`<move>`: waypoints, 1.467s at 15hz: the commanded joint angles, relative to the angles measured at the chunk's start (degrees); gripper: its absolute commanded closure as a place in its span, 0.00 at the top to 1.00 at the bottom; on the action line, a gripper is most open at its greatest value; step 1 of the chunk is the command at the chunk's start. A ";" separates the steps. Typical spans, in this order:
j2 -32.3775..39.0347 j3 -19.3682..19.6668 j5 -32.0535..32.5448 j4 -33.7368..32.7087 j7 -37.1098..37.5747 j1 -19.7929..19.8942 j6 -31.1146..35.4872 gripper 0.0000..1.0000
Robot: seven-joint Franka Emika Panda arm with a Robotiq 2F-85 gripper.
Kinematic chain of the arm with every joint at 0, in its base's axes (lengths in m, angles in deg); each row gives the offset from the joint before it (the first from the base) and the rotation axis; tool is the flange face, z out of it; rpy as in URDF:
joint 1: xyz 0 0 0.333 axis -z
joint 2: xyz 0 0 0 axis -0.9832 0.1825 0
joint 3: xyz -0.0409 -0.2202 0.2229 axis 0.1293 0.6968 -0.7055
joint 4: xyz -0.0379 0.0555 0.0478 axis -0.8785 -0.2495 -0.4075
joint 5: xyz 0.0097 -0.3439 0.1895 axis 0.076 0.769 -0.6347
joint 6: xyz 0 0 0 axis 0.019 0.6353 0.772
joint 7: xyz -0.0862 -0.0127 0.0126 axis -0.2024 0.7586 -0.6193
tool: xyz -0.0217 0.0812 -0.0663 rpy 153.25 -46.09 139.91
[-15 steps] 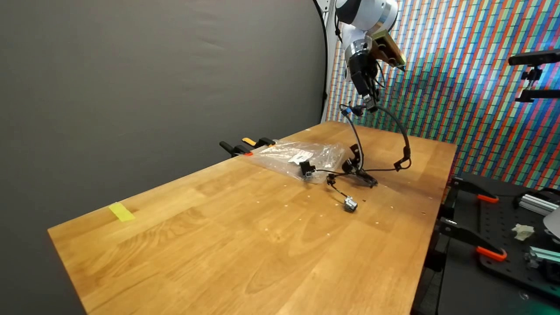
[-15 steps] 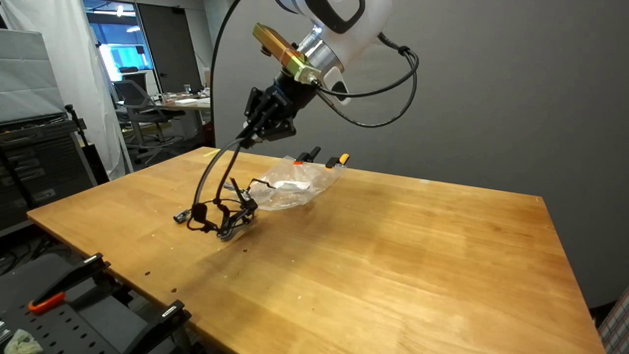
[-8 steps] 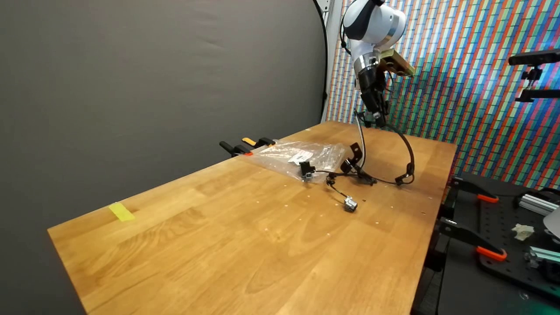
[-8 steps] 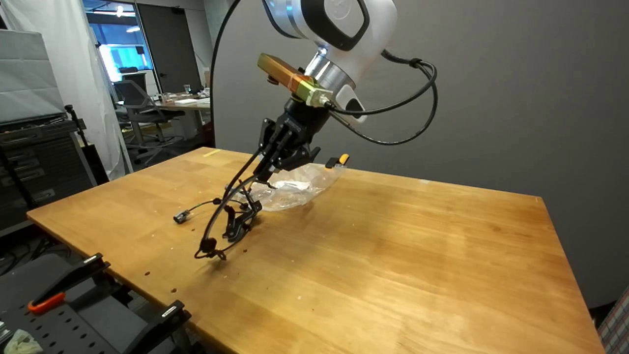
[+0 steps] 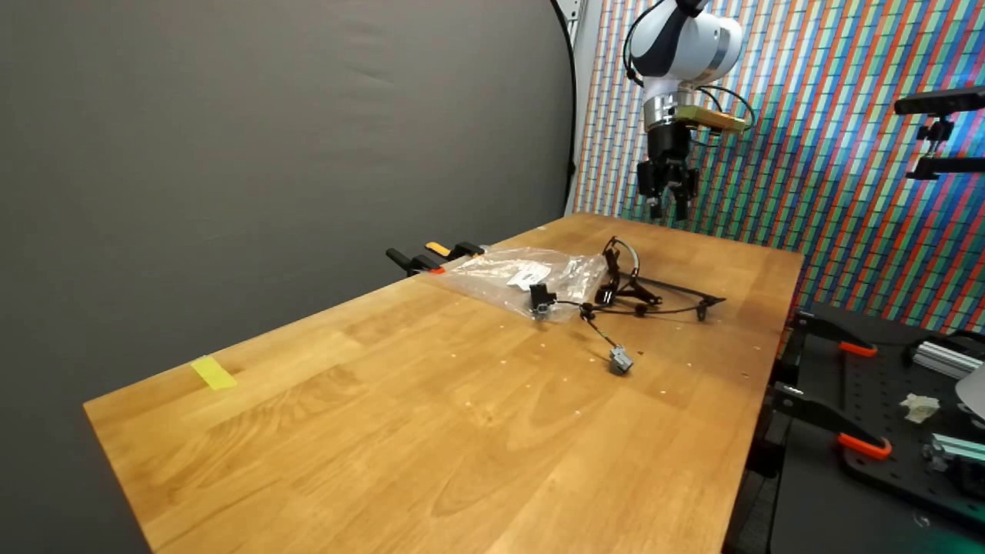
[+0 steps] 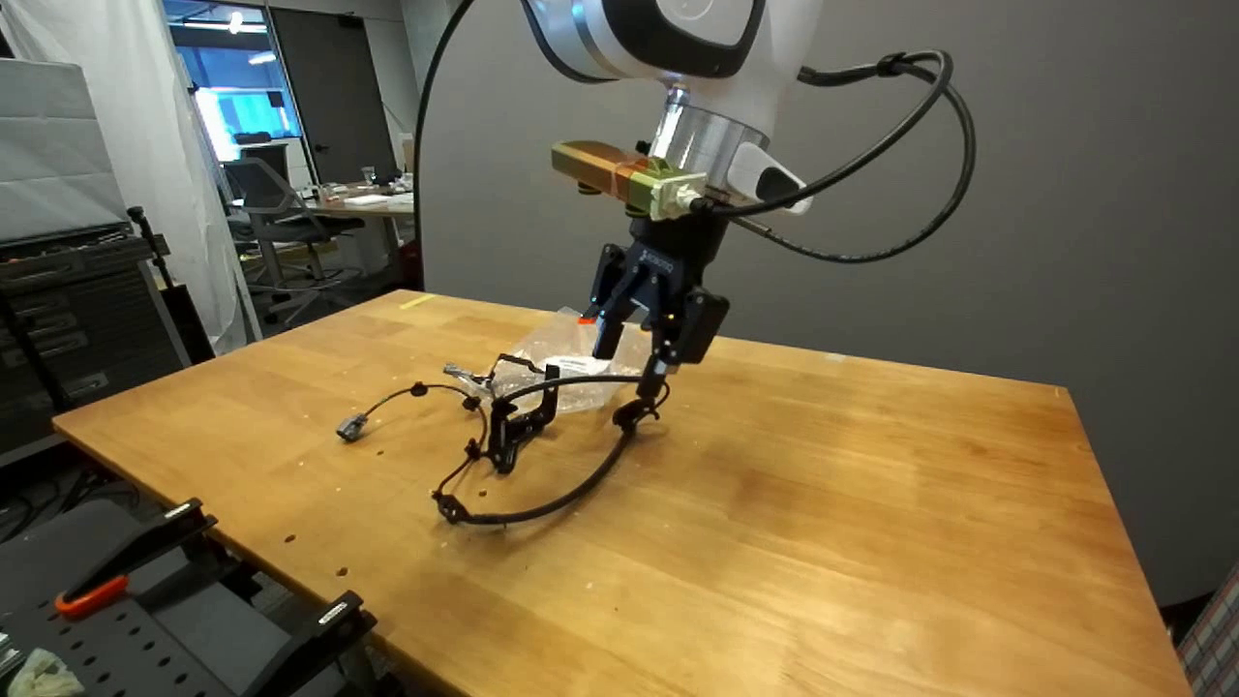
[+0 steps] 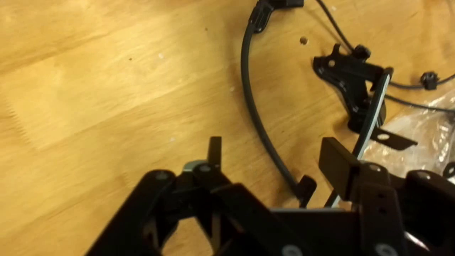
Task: Remove the cable from the clear plastic
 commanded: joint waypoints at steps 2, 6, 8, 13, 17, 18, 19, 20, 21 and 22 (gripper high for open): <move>-8.14 0.23 0.06 4.53 4.67 0.57 6.26 1.00; -13.24 0.16 1.39 4.54 10.40 -0.89 7.30 1.00; -15.49 -0.11 3.61 4.29 13.55 -2.15 7.49 1.00; -19.20 -1.22 16.47 3.19 23.45 -5.89 6.59 1.00; -20.98 -3.01 23.00 2.42 28.11 -7.72 4.62 1.00; -21.34 -3.52 22.81 2.30 28.49 -8.00 4.17 1.00; -19.28 -3.16 21.10 2.02 26.65 -7.16 5.55 1.00; -19.43 -3.46 21.16 2.01 26.82 -7.33 5.42 1.00; -19.33 -3.51 21.16 2.07 26.82 -7.35 5.42 1.00; -19.09 -3.46 21.16 2.07 26.82 -7.32 5.43 1.00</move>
